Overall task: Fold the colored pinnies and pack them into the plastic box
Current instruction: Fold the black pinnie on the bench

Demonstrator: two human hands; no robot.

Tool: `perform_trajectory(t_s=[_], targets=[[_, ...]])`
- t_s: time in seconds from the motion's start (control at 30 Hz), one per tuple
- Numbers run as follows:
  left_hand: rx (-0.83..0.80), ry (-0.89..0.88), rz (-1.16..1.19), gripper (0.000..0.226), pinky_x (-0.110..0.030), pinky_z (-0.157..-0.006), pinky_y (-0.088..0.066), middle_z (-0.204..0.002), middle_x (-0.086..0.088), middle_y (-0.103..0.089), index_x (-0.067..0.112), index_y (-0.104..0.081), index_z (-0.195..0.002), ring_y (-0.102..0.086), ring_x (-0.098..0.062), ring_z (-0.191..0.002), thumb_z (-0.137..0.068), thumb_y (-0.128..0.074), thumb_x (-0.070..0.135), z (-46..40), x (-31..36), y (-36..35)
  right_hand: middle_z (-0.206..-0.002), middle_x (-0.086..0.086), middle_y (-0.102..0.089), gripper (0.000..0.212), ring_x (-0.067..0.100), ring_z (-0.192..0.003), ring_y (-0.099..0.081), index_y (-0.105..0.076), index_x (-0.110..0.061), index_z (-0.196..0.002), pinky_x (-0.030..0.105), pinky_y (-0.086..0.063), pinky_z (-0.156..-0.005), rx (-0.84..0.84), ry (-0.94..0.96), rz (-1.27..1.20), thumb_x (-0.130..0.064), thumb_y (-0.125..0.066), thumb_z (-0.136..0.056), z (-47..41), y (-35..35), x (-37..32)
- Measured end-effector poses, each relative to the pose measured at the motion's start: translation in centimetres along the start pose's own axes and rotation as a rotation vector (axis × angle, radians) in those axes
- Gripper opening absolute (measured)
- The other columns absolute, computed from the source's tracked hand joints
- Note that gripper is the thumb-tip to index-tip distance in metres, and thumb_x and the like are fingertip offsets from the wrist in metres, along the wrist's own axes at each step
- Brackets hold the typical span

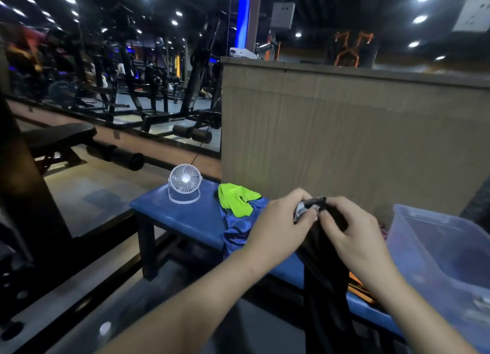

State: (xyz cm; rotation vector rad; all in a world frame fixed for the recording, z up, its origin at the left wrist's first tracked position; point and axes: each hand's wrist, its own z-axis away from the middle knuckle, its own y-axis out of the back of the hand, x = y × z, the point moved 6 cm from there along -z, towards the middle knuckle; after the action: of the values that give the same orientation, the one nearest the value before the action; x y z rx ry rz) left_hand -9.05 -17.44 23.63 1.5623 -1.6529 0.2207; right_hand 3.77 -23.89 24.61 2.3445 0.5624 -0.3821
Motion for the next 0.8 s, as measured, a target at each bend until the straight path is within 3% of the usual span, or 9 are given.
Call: perform_trajectory(t_s=[0.17,0.33,0.5,0.73,0.8], targets=[[-0.096,0.114,0.0,0.007,-0.033,-0.069,-0.048,-0.071,0.01,-0.059,0.029,-0.057,-0.09,-0.054,-0.008,-0.067,-0.093,-0.062,0.034,0.3,-6.6,-2.6,-0.088,-0.012,-0.062,0.013,0.001,-0.085,-0.058,-0.07,-0.016,-0.098,0.003,-0.037,-0.081,-0.109,0.021,0.015,-0.015,-0.063,-0.086,0.8,-4.6,5.1],[-0.183,0.175,0.032,0.007,-0.031,-0.071,-0.047,-0.079,0.008,-0.066,0.027,-0.065,-0.091,-0.061,-0.009,-0.074,-0.091,-0.069,0.033,-0.4,-11.6,-4.4,-0.088,-0.022,-0.055,0.014,0.0,-0.085,-0.056,-0.07,-0.014,-0.101,0.005,-0.038,-0.081,-0.222,0.022,0.017,-0.017,-0.061,-0.091,1.0,-7.4,8.9],[-0.228,0.211,0.083,0.006,-0.041,-0.074,-0.05,-0.077,0.009,-0.066,0.03,-0.064,-0.089,-0.063,-0.01,-0.075,-0.091,-0.07,0.033,-1.0,-15.2,-5.6,-0.089,-0.013,-0.058,0.018,0.003,-0.088,-0.059,-0.071,-0.015,-0.104,0.014,-0.043,-0.08,-0.268,-0.049,-0.008,-0.022,-0.057,-0.094,1.3,-9.5,12.0],[-0.273,0.263,0.143,0.006,-0.035,-0.076,-0.049,-0.082,0.008,-0.067,0.027,-0.067,-0.087,-0.064,-0.009,-0.079,-0.093,-0.07,0.027,-0.3,-17.8,-7.3,-0.089,-0.015,-0.062,0.017,0.002,-0.089,-0.061,-0.07,-0.021,-0.1,0.013,-0.041,-0.079,-0.251,-0.163,-0.111,-0.007,-0.064,-0.095,3.2,-11.1,15.0],[-0.275,0.277,0.151,0.004,-0.041,-0.08,-0.051,-0.085,0.006,-0.069,0.024,-0.068,-0.09,-0.067,-0.013,-0.084,-0.093,-0.07,0.025,-0.1,-18.1,-7.5,-0.09,-0.015,-0.064,0.016,0.003,-0.089,-0.061,-0.07,-0.021,-0.099,0.013,-0.042,-0.08,-0.262,-0.173,-0.133,-0.007,-0.064,-0.094,3.4,-11.4,15.3]])
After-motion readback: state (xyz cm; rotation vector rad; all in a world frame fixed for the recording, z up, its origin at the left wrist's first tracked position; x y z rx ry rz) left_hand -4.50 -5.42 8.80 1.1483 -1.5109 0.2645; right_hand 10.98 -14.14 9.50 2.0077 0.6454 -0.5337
